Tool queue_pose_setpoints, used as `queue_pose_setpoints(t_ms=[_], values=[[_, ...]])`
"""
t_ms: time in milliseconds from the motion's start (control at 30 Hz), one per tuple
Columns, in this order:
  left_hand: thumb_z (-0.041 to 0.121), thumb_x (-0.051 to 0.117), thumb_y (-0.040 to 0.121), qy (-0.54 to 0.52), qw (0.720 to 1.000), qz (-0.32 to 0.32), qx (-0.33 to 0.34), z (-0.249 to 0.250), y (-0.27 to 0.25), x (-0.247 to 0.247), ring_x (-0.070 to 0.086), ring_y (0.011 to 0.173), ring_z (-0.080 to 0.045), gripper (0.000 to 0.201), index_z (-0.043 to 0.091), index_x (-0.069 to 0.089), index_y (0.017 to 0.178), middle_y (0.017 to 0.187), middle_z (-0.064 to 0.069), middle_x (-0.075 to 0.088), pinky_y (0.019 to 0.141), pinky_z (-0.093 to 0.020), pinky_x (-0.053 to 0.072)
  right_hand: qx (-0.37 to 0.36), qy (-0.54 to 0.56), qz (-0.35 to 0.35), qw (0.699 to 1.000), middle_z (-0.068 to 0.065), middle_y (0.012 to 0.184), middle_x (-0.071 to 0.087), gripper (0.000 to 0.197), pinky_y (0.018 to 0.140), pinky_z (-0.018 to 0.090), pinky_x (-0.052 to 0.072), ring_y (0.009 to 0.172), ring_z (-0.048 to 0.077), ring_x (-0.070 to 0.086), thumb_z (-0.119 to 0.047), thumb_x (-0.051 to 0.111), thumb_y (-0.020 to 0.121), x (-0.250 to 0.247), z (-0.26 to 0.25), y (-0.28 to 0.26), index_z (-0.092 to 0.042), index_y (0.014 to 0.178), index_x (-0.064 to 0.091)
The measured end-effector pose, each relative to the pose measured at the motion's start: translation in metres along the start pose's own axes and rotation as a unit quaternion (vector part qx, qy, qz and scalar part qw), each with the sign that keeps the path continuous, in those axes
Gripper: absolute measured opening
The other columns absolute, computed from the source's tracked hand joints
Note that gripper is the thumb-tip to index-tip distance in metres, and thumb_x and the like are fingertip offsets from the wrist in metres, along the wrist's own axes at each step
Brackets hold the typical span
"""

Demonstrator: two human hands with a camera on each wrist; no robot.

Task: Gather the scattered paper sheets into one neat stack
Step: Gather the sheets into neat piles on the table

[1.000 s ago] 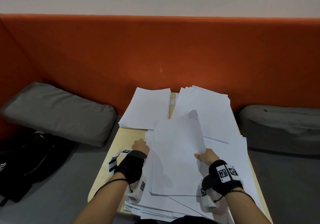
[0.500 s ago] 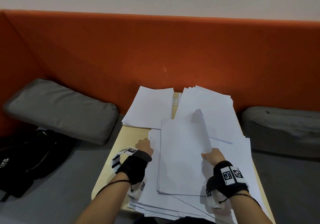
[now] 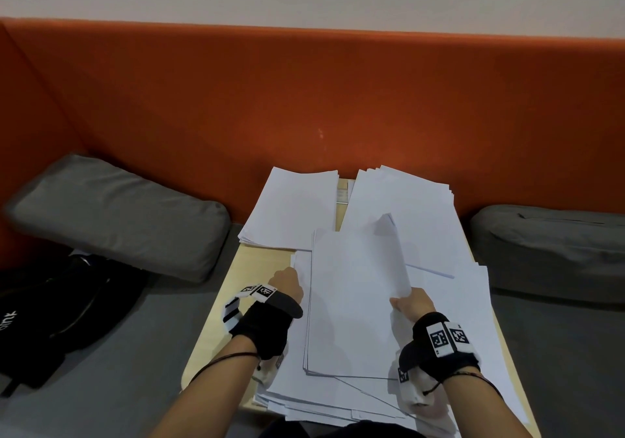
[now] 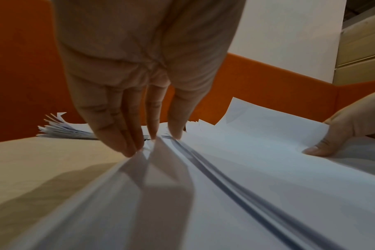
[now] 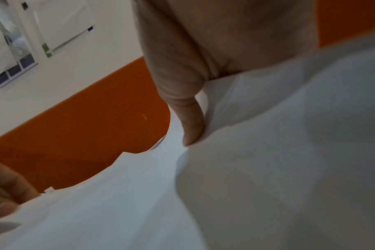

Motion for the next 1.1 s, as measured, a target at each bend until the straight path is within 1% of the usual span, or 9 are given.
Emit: queue_pose_setpoints(t_ms=[133, 233, 433, 600, 700, 767, 933, 1033, 1100], values=[[0.010, 0.051, 0.092, -0.130, 0.991, -0.018, 0.000, -0.005, 0.000, 0.003, 0.048, 0.120, -0.030, 0.037, 0.001, 0.042, 0.127, 0.133, -0.015, 0.046, 0.101, -0.035, 0.042, 0.001, -0.003, -0.004, 1.000, 0.012, 0.096, 0.056, 0.036, 0.073, 0.027, 0.038, 0.086, 0.025, 0.050, -0.013, 0.056, 0.088, 0.000, 0.000, 0.000, 0.004, 0.119, 0.055], [0.004, 0.053, 0.090, -0.243, 0.970, -0.017, -0.012, -0.016, -0.006, 0.008, 0.052, 0.109, -0.029, 0.037, 0.003, 0.042, 0.126, 0.130, -0.019, 0.048, 0.092, -0.032, 0.044, -0.004, -0.009, -0.005, 1.000, 0.010, 0.093, 0.054, 0.034, 0.071, 0.027, 0.037, 0.084, 0.025, 0.050, -0.013, 0.055, 0.088, 0.001, -0.003, -0.001, 0.004, 0.117, 0.055], [0.009, 0.055, 0.089, -0.105, 0.991, -0.026, 0.080, 0.005, -0.013, -0.018, 0.053, 0.112, -0.030, 0.032, 0.003, 0.047, 0.120, 0.122, -0.016, 0.054, 0.089, -0.031, 0.042, -0.002, -0.002, -0.010, 1.000, 0.011, 0.093, 0.054, 0.032, 0.072, 0.028, 0.038, 0.085, 0.026, 0.050, -0.011, 0.052, 0.089, 0.003, -0.001, 0.000, 0.005, 0.117, 0.055], [0.015, 0.058, 0.088, -0.136, 0.980, -0.056, 0.133, 0.027, -0.018, -0.033, 0.053, 0.088, -0.023, 0.032, 0.005, 0.051, 0.117, 0.100, -0.010, 0.051, 0.069, -0.022, 0.042, 0.009, 0.017, 0.006, 1.000, 0.014, 0.092, 0.053, 0.030, 0.073, 0.029, 0.037, 0.085, 0.027, 0.050, -0.009, 0.052, 0.089, -0.006, 0.005, 0.002, 0.008, 0.114, 0.056], [0.027, 0.054, 0.092, -0.205, 0.962, -0.129, 0.122, 0.018, -0.020, -0.013, 0.054, 0.116, -0.027, 0.045, 0.009, 0.044, 0.132, 0.129, -0.007, 0.054, 0.095, -0.032, 0.045, 0.002, 0.017, 0.006, 1.000, 0.014, 0.092, 0.053, 0.030, 0.073, 0.029, 0.037, 0.085, 0.027, 0.049, -0.009, 0.052, 0.089, -0.005, 0.003, 0.000, 0.007, 0.114, 0.056], [0.024, 0.051, 0.094, -0.185, 0.964, -0.147, 0.123, 0.011, -0.021, 0.001, 0.051, 0.121, -0.025, 0.044, 0.011, 0.042, 0.136, 0.136, -0.007, 0.052, 0.103, -0.035, 0.042, 0.001, 0.016, 0.001, 1.000, 0.013, 0.093, 0.053, 0.031, 0.073, 0.029, 0.037, 0.085, 0.027, 0.050, -0.009, 0.052, 0.089, -0.002, 0.000, -0.002, 0.007, 0.115, 0.056], [0.008, 0.048, 0.094, -0.206, 0.966, -0.077, 0.139, 0.013, -0.020, -0.014, 0.054, 0.115, -0.025, 0.032, 0.004, 0.053, 0.125, 0.124, -0.009, 0.058, 0.093, -0.024, 0.039, 0.000, 0.055, 0.006, 0.998, 0.016, 0.096, 0.056, 0.031, 0.075, 0.030, 0.039, 0.089, 0.029, 0.053, -0.008, 0.052, 0.089, -0.005, 0.000, -0.004, 0.007, 0.116, 0.055], [0.003, 0.047, 0.092, -0.216, 0.962, 0.011, 0.169, 0.017, -0.022, -0.053, 0.054, 0.109, -0.026, 0.027, -0.004, 0.056, 0.117, 0.112, -0.015, 0.059, 0.079, -0.022, 0.036, 0.000, 0.095, 0.033, 0.995, 0.024, 0.112, 0.061, 0.033, 0.083, 0.035, 0.043, 0.104, 0.037, 0.057, -0.007, 0.052, 0.088, -0.015, 0.001, -0.005, 0.007, 0.118, 0.054], [0.005, 0.047, 0.093, -0.228, 0.955, 0.058, 0.181, 0.018, -0.023, -0.082, 0.051, 0.120, -0.027, 0.035, -0.003, 0.052, 0.126, 0.128, -0.018, 0.056, 0.094, -0.023, 0.035, 0.001, 0.112, 0.047, 0.993, 0.025, 0.116, 0.060, 0.032, 0.088, 0.037, 0.044, 0.108, 0.038, 0.056, -0.007, 0.052, 0.089, -0.019, 0.001, -0.007, 0.008, 0.118, 0.054]])
Point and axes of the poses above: each hand's wrist, its own y-axis towards the middle knuckle, its own x-axis out of the palm, z = x × y, the point moved 8 cm from there along y, towards the middle knuckle
